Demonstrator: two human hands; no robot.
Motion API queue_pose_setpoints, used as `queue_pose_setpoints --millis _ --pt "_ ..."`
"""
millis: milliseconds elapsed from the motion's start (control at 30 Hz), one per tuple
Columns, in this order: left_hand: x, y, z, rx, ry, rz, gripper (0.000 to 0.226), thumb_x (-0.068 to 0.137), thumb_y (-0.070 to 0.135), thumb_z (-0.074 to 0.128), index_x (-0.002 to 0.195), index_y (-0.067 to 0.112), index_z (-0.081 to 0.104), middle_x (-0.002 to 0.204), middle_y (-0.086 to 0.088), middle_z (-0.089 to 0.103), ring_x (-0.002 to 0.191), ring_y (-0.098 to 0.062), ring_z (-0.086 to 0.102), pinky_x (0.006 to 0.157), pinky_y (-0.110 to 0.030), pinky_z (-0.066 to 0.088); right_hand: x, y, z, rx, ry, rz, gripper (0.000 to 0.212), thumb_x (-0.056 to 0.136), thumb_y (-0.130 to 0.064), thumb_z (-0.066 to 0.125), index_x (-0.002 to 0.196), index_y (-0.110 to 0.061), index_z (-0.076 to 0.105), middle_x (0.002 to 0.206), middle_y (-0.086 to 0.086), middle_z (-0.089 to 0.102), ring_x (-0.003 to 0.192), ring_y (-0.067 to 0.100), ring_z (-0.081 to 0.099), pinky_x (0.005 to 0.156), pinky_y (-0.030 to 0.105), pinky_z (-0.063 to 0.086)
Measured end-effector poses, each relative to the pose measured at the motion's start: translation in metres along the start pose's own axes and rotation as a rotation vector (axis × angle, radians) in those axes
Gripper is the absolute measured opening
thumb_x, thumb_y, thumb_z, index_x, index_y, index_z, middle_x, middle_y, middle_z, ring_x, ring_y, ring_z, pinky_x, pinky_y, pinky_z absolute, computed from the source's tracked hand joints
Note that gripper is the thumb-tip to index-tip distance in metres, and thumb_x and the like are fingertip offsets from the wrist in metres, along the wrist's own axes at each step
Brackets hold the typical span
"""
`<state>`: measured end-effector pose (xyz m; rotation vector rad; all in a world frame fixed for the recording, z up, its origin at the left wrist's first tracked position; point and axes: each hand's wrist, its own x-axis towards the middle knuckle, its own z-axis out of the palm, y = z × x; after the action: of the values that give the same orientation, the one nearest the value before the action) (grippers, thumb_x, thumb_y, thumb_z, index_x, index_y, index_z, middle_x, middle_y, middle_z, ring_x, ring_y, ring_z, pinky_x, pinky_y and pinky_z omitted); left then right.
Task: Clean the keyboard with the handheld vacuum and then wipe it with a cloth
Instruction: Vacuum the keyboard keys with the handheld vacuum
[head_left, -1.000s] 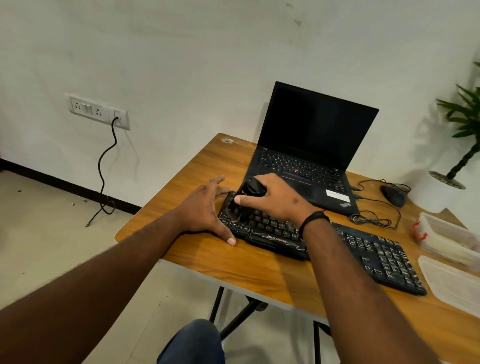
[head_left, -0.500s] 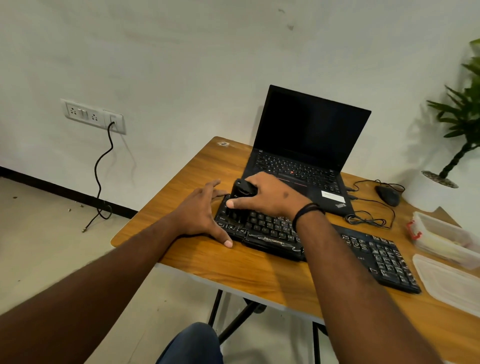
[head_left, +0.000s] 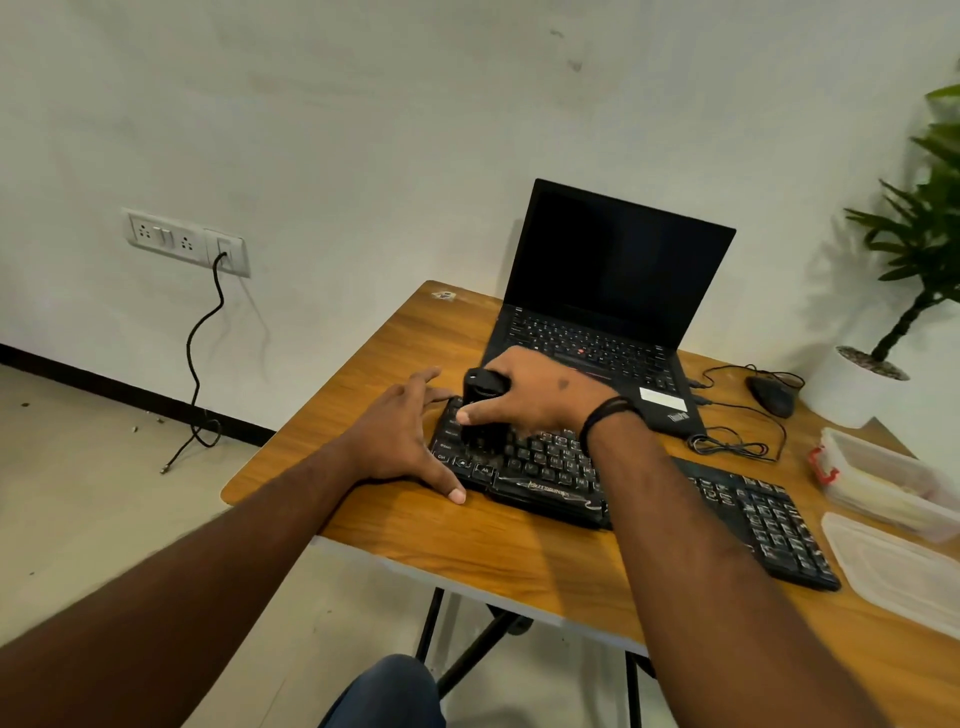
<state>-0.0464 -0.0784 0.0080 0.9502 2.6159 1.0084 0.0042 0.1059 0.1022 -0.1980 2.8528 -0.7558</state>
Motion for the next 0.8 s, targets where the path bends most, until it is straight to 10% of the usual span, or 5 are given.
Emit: queue_pose_setpoints --millis 167,333,800 --pt "0.009 -0.023 0.003 -0.028 0.024 0.022 0.136 0.027 0.08 0.09 0.143 0.029 0.04 0.136 0.009 0.054 0.127 -0.017 0.052 0.103 -0.046 0.05 0.01 -0.019 0.031 0.111 0.05 -0.195 0.02 0.086 -0.033 0.076 0.083 -0.015 0.066 0.065 -0.006 0.059 0.053 0.006 0.053 0.052 0.023 0.043" --pt "-0.001 0.0 0.0 -0.015 0.004 0.006 0.155 0.039 0.058 0.097 0.159 0.02 0.007 0.159 -0.002 0.032 0.148 -0.022 0.024 0.12 -0.039 0.026 -0.009 0.005 -0.002 0.026 -0.036 -0.005 0.026 0.084 -0.036 0.077 0.088 -0.012 0.067 0.071 -0.004 0.062 0.058 0.01 0.057 0.053 0.024 0.045" --pt "-0.001 0.001 0.0 -0.009 0.005 -0.017 0.157 0.037 0.059 0.097 0.159 0.022 0.007 0.161 -0.002 0.03 0.149 -0.022 0.023 0.119 -0.039 0.025 -0.017 0.014 0.004 0.13 0.06 -0.027 0.031 0.084 -0.036 0.076 0.085 -0.006 0.067 0.071 0.002 0.065 0.057 0.009 0.058 0.053 0.024 0.044"
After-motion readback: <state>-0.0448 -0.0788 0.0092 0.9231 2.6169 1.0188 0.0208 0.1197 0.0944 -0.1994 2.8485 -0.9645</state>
